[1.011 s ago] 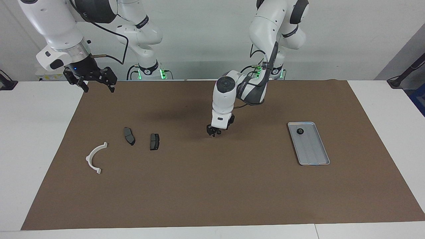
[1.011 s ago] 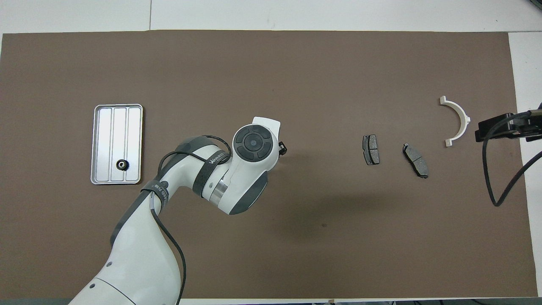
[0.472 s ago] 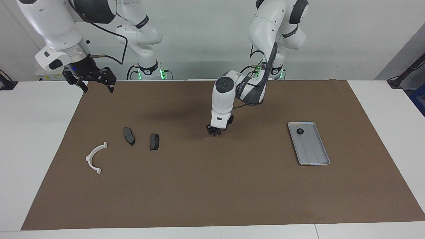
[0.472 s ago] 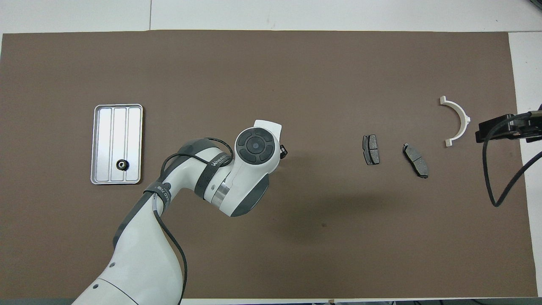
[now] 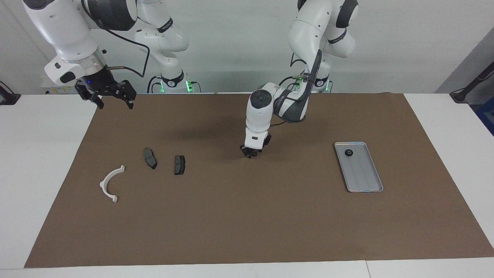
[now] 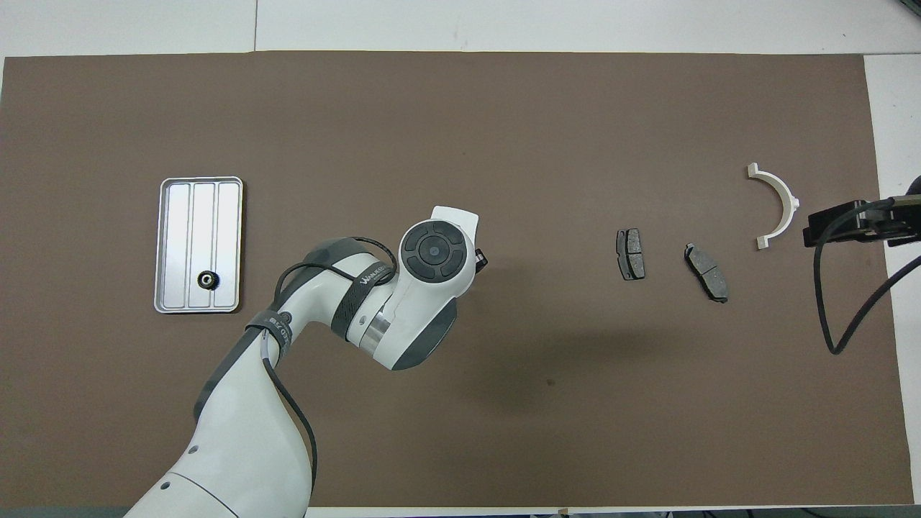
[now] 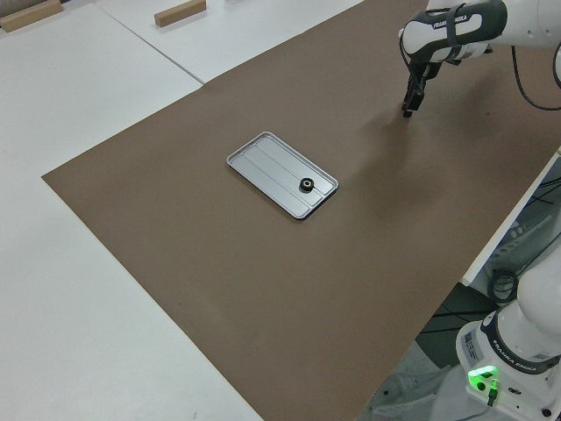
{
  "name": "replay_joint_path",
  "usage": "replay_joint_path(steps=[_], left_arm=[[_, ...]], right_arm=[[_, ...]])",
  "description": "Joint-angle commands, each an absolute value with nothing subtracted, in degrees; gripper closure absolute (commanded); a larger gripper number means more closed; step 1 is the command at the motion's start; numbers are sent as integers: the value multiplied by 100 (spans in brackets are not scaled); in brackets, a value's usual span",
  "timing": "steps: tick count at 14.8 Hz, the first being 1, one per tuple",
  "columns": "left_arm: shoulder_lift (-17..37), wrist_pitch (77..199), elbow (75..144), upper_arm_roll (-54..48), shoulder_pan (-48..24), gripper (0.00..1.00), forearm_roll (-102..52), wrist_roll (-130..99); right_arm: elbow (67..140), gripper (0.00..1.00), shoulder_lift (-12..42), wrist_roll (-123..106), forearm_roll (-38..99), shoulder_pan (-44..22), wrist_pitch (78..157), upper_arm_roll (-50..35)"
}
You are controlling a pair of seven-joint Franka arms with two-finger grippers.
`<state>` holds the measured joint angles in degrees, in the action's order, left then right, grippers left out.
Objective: Pick bearing gear from pile to tray
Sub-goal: 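Grasp the second bearing with the left gripper and carry toward tray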
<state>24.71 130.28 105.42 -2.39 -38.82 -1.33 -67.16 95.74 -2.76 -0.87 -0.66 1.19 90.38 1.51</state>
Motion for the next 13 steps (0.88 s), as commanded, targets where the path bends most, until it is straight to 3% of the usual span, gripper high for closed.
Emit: replay_joint_path(steps=[1,3,9,13], left_arm=[[2452,13140,10661,-141,-3999,77,-141,-6812],[2452,13087,10652,-132,-3999,98,-141,-6820],[2426,12464,10337,-106,-3876,100,-88,-6777],[2084,12059,10397,-114,-3307,100,-62,-6128]], right_arm=[[9782,0,-439,-246,-88,176,9202,141],[9782,0,-439,-246,-88,176,9202,149],[9782,0,-439,-246,-70,176,9202,167],[9782,0,-439,-237,-35,176,9193,176]])
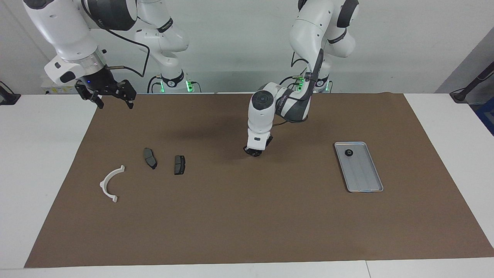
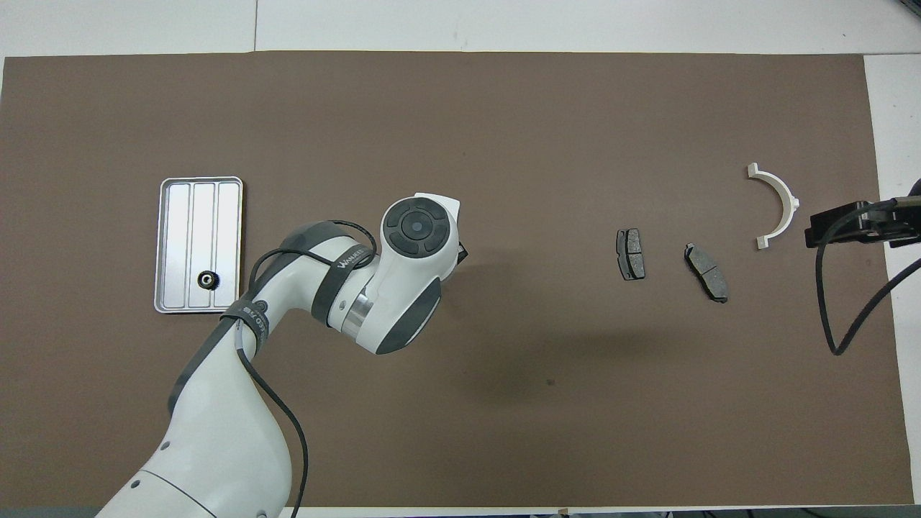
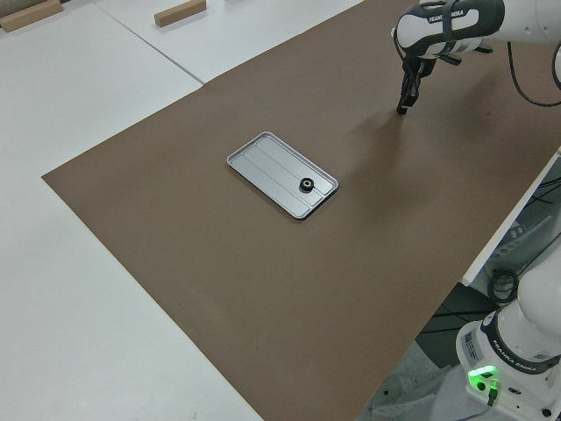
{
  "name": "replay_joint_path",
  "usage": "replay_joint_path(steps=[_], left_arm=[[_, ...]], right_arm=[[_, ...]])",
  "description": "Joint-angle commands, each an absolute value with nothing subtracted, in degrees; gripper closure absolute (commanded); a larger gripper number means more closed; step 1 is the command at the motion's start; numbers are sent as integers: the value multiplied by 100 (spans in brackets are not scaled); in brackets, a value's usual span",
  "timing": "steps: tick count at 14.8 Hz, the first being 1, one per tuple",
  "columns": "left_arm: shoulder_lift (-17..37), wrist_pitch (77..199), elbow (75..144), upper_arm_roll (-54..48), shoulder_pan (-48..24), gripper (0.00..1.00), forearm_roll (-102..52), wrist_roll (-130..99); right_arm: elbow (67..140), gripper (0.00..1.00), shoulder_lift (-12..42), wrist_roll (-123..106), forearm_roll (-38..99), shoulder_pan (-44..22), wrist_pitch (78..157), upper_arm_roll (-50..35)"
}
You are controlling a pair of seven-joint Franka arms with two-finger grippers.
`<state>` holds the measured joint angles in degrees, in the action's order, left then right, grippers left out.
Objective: Pick bearing gear from pile to tray
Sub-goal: 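Grasp the second bearing with the left gripper and carry toward tray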
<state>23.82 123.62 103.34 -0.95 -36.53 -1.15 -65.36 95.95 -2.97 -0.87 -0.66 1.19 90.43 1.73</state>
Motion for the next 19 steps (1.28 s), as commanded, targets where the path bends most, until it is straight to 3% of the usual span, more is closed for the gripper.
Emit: replay_joint_path(steps=[1,4,10,19], left_arm=[[1944,11998,10441,-123,-3078,100,-62,-5908],[1600,11804,10652,-123,-2428,100,-62,-4926],[1573,11768,10679,-123,-1144,100,-62,-2641],[1643,12225,10679,-123,-238,100,-62,-1136]], right_arm=[[9782,0,-439,-237,-35,176,9193,176],[9782,0,-439,-246,-79,176,9193,176],[9774,0,-439,-246,-88,176,9193,176],[9773,0,-439,-246,-97,176,9193,176]])
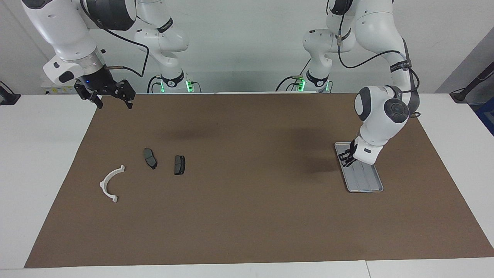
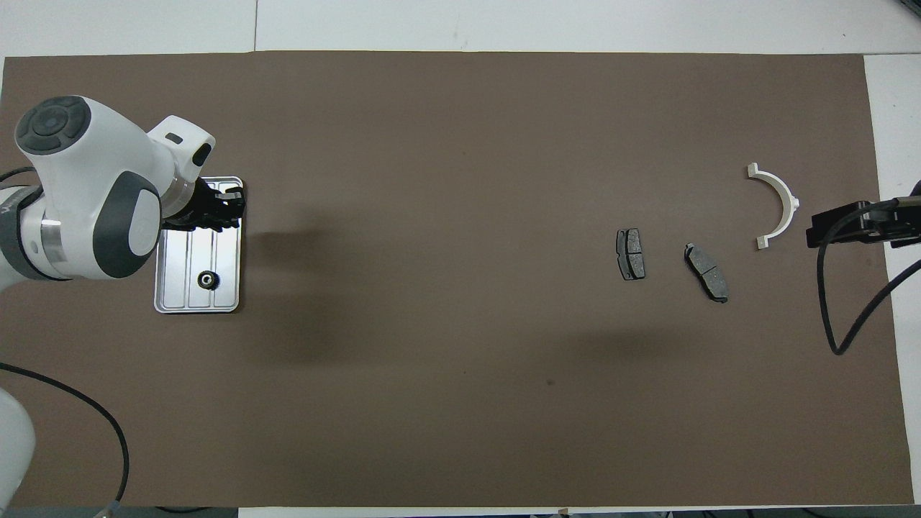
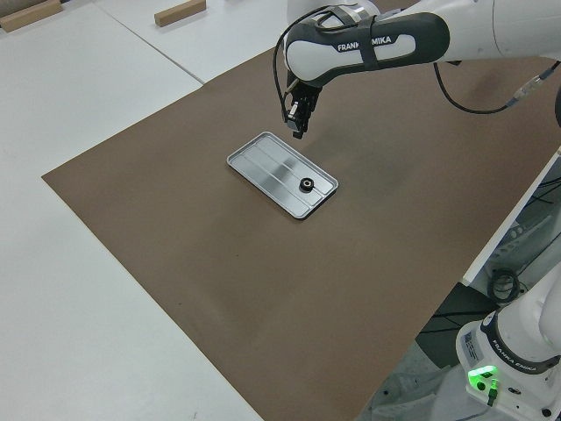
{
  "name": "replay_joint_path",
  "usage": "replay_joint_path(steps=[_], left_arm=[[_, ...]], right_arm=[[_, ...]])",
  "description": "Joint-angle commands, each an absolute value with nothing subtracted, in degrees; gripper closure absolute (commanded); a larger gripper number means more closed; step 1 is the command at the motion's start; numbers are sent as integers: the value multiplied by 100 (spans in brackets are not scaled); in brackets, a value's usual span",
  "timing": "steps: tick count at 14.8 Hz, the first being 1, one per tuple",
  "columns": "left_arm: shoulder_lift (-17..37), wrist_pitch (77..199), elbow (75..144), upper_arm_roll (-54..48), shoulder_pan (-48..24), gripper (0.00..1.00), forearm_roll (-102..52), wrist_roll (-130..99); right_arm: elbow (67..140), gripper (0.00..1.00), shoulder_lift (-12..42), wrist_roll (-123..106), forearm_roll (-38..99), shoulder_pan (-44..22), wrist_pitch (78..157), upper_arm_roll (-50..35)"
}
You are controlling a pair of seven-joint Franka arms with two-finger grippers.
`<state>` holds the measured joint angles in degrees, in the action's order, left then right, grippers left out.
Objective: Pick bearing gear from pile to tray
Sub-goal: 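Lower the second bearing into the tray and open the left gripper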
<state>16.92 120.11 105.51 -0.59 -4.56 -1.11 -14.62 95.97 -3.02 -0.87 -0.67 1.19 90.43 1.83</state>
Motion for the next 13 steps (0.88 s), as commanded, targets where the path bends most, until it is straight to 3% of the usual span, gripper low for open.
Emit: replay_joint_path(steps=[1,13], left_arm=[[1661,12330,10696,-123,-229,100,-62,-986],[2065,13008,10696,-105,70,100,316,-862]], right_arm=[[9773,0,-439,-246,-105,176,9193,176],[9773,0,-431,-246,-105,167,9202,176]])
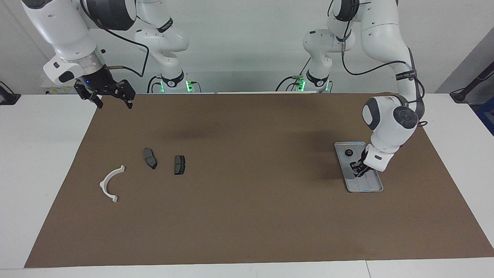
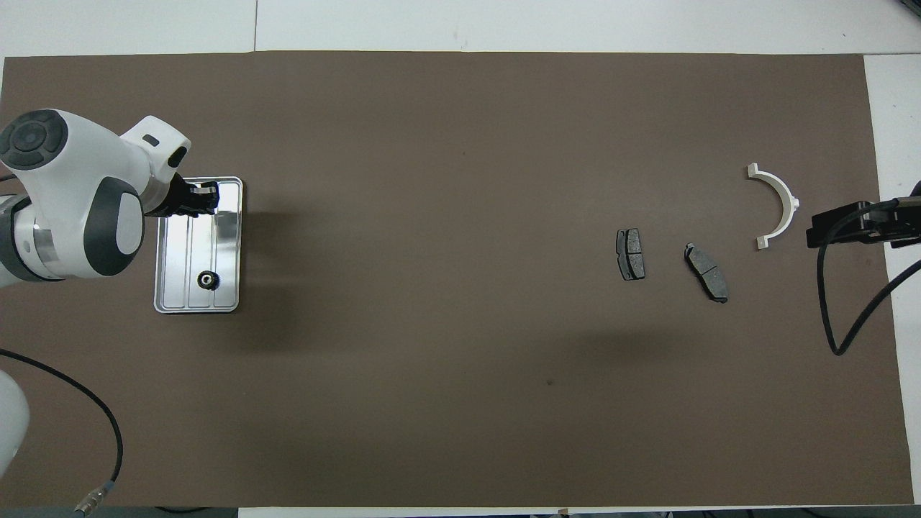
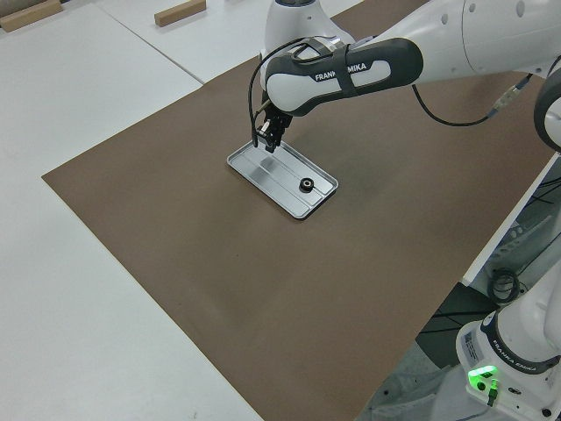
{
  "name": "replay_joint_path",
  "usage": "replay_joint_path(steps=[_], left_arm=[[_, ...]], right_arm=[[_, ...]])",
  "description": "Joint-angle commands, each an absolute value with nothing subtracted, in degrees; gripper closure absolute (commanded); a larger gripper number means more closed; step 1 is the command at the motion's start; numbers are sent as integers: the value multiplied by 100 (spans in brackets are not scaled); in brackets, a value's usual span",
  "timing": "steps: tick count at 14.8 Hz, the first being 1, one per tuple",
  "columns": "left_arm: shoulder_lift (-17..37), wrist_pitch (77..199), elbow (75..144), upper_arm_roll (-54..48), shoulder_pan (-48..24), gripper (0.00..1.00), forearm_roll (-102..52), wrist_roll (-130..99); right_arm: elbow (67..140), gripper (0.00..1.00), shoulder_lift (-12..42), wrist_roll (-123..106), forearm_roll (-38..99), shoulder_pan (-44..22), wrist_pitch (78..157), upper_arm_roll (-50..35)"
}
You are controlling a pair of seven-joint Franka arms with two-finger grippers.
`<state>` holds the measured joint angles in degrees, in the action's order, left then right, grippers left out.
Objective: Pick bearing gear from pile to tray
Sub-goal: 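Lower the second bearing into the tray and open the left gripper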
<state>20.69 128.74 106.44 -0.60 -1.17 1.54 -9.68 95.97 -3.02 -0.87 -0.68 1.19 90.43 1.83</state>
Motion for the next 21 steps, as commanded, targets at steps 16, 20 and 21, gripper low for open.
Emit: replay_joint_path(steps=[16,20,21], left_arm=[[2092,12974,10952,-105,79,0,281,-879],[1821,12096,10425,-105,79,0,281,-870],[1654,11928,10406,-105,88,0,281,-870]], right_arm=[[9773,0,-431,-246,-105,176,9202,176],[9765,0,-431,-246,-97,176,9202,176],[9765,0,-431,-246,-97,176,9202,176]])
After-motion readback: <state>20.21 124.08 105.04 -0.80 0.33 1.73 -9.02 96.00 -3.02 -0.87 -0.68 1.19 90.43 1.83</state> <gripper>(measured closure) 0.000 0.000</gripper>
